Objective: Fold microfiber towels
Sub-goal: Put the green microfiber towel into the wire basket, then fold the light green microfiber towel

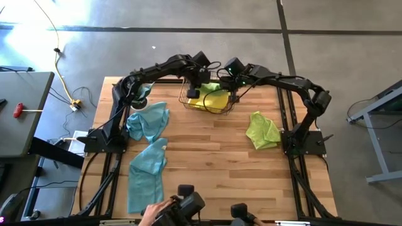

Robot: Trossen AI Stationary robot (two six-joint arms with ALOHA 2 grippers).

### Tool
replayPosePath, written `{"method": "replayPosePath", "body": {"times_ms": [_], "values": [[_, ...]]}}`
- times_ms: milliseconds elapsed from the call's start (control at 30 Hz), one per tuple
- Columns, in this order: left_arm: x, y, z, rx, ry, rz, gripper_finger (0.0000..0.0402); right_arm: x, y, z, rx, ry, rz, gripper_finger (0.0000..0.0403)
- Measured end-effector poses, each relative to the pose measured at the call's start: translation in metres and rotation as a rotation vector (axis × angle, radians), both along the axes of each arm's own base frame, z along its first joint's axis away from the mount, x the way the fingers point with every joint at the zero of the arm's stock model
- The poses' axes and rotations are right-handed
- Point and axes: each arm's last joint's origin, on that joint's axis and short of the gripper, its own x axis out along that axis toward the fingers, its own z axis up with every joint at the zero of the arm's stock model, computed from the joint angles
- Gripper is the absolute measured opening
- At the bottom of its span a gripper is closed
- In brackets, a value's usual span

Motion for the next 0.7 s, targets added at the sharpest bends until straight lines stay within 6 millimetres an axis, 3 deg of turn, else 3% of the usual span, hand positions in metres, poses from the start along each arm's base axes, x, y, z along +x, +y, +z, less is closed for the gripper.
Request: {"method": "replayPosePath", "body": {"times_ms": [333, 533, 700], "values": [[0.005, -0.022, -0.003, -0.080, 0.063, 0.033, 0.0116, 0.001, 0.012, -0.003, 0.141, -0.011, -0.001, 0.0128], [0.002, -0.039, -0.006, -0.158, 0.169, -0.008, 0.0140, 0.006, 0.023, -0.004, 0.163, 0.006, 0.034, 0.0142], [0.000, -0.039, -0.006, -0.113, 0.218, 0.004, 0.0141, 0.005, 0.031, -0.001, 0.163, 0.033, 0.028, 0.0142]]}}
